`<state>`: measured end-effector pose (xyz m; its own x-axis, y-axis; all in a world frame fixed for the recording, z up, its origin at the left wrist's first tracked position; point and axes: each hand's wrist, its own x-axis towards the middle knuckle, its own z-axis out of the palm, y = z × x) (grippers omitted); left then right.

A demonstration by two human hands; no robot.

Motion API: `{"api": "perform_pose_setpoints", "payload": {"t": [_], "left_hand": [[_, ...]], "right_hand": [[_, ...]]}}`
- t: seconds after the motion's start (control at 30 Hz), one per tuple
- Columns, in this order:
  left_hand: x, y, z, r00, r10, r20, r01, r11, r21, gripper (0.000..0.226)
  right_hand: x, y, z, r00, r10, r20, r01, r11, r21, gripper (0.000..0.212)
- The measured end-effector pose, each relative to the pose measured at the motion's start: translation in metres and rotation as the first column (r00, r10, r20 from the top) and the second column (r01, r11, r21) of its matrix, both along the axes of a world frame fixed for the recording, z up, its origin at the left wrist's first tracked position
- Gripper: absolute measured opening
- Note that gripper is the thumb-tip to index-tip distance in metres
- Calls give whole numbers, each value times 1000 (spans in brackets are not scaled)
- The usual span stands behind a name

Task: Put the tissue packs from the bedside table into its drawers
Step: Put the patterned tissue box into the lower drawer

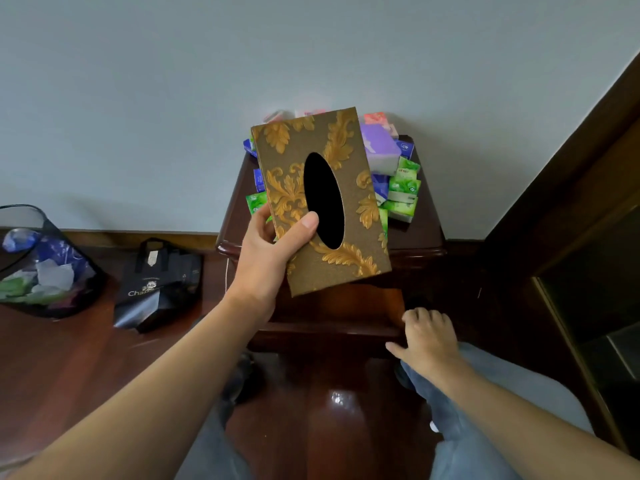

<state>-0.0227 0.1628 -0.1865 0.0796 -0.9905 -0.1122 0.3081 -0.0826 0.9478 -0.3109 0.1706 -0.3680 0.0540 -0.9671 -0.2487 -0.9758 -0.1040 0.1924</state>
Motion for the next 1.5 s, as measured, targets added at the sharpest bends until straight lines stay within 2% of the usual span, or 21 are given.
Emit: {"api": "perform_pose_setpoints", "payload": {"t": [0.03,0.1,0.13,0.2,0.33,0.43,0.53,0.8,0.97,1.1,1.17,1.2,1.23,1.27,1.3,1.33,1.37,1.4,1.43,1.5], "left_hand": [[7,7,0,1000,8,-1,-8,1000,2,86],[20,20,1,999,36,28,-36,999,0,90],[28,28,2,998,55,36,-55,998,1,91],[45,42,3,995,91,39,-91,996,5,91],[80,70,1,981,141,132,-146,989,25,96],[99,88,-4,977,179,118,-189,979,77,97],[109,102,-14,981,161,113,-175,975,138,93],[93,121,-49,989,80,125,-106,971,214,96],[81,126,-69,993,42,112,-73,957,280,98],[78,126,-79,997,16,81,-41,948,317,101],[78,124,-84,996,-4,89,-27,940,339,102],[79,123,-87,996,-16,85,-15,935,353,102],[80,121,-91,997,-26,74,-3,928,372,102],[81,120,-95,997,-39,59,13,919,395,101],[81,118,-100,997,-60,46,35,905,425,101],[81,117,-105,995,-92,35,66,886,459,100],[80,116,-111,991,-132,25,102,863,494,100],[78,115,-117,985,-172,20,136,838,529,101],[76,114,-123,977,-210,24,161,814,558,102],[71,111,-134,958,-281,51,196,778,597,105]], "right_hand": [[18,4,2,997,58,50,-57,998,-24,72],[55,10,6,951,160,265,-170,985,15,66],[74,11,8,912,180,369,-215,975,55,64],[108,15,13,869,181,461,-266,956,125,62],[138,24,12,924,173,342,-218,971,97,56],[140,31,13,948,175,266,-197,979,57,39],[138,43,13,947,208,244,-228,972,60,37],[132,77,11,929,241,282,-301,934,193,36],[124,84,1,916,182,357,-286,920,266,37],[123,88,-5,920,162,357,-256,938,232,29],[120,83,0,914,139,380,-262,919,295,27],[118,79,5,893,68,444,-241,908,344,24],[116,74,11,834,-66,548,-183,903,388,22],[115,70,21,706,-248,664,-96,895,436,25],[116,66,33,502,-443,743,-5,857,515,35],[116,61,41,249,-624,741,39,771,636,49],[117,57,47,-5,-762,648,-9,648,762,60],[118,54,54,-160,-842,515,-130,535,835,66],[119,53,59,-188,-876,444,-227,478,848,68],[127,54,64,-62,-873,484,-221,484,846,79]]}}
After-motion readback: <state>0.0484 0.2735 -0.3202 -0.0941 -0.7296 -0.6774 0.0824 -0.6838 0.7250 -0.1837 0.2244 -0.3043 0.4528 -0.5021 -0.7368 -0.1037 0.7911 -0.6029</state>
